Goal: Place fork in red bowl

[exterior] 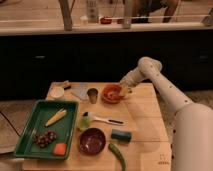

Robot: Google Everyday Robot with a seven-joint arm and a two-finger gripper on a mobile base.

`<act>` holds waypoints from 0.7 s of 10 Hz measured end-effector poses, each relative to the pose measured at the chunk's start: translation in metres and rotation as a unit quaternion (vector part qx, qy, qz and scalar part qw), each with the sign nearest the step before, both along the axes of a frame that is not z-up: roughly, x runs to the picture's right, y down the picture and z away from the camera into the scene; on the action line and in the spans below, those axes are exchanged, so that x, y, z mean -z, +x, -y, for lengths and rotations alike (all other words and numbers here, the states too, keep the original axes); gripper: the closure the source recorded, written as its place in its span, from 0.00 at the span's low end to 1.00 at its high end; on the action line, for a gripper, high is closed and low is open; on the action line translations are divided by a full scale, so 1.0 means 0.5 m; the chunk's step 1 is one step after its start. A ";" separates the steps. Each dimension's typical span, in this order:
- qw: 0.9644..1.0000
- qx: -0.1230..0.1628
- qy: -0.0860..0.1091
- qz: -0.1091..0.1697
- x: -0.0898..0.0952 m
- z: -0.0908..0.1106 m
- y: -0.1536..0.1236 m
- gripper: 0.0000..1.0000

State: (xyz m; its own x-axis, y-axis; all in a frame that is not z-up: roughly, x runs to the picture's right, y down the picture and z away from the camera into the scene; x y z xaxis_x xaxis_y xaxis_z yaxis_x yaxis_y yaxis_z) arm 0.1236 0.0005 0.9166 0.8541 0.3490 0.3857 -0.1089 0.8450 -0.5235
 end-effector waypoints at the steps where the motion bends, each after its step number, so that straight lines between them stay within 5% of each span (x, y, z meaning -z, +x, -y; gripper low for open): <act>1: 1.000 -0.002 0.000 0.000 0.000 0.000 0.004 0.20; 7: 1.000 -0.004 0.000 0.010 0.005 -0.010 0.003 0.20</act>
State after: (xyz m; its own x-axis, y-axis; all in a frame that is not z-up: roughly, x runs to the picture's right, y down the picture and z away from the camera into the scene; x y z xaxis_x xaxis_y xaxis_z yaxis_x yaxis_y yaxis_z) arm 0.1250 0.0053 0.9141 0.8433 0.3559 0.4028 -0.1053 0.8443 -0.5255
